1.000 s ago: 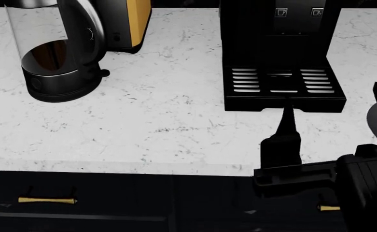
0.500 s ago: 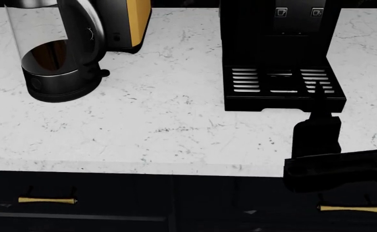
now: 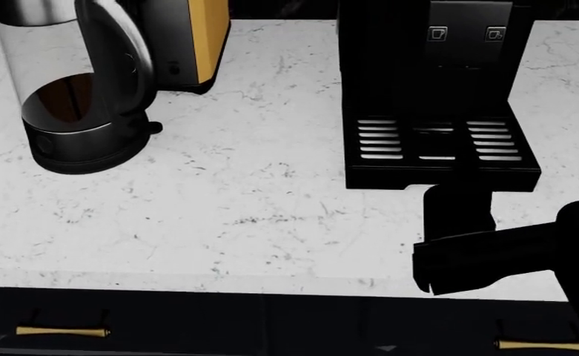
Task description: Press the button to open the lid of the electric kettle.
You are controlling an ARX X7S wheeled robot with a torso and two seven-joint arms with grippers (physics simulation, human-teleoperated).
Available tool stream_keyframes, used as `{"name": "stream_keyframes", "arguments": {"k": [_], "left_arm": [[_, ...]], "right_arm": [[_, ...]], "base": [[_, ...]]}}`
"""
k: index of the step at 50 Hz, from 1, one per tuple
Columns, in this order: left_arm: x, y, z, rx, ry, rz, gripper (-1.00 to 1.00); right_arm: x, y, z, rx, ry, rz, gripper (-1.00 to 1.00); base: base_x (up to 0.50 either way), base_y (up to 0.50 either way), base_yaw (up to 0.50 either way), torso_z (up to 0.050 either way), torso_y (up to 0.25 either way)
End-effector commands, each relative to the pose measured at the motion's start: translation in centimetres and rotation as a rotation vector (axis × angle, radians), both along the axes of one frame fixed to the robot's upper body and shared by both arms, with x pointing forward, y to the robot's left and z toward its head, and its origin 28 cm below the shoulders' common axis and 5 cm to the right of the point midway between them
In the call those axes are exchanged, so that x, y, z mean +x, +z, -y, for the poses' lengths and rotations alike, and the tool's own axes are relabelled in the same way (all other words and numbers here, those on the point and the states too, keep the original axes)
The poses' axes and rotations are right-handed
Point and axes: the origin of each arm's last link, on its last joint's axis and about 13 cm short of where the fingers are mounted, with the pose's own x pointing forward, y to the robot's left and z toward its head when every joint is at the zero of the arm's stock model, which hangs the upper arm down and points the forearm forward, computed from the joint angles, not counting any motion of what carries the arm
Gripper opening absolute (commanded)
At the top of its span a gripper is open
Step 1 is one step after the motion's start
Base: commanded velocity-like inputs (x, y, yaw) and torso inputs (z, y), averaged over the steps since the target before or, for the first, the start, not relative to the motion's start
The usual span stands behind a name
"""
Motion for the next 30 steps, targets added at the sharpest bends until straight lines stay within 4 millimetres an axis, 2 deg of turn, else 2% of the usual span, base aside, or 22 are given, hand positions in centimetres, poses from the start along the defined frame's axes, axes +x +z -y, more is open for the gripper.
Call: {"name": "stream_keyframes", "arguments": {"k": [1, 30], "left_arm": [[0.17, 0.56, 0.3, -0.049, -0.039, -0.003, 1.0], [-0.23, 0.78, 0.13, -0.038, -0.047, -0.001, 1.0]], "right_arm": [[0.09, 0.31, -0.15, 0.012, 0.03, 0.029, 1.0], [-0.7, 0.97, -0.63, 0.021, 0.052, 0.067, 1.0]], "base": [[0.3, 0.0, 0.0, 0.0, 0.0], [0.33, 0.0, 0.0, 0.0, 0.0]]}}
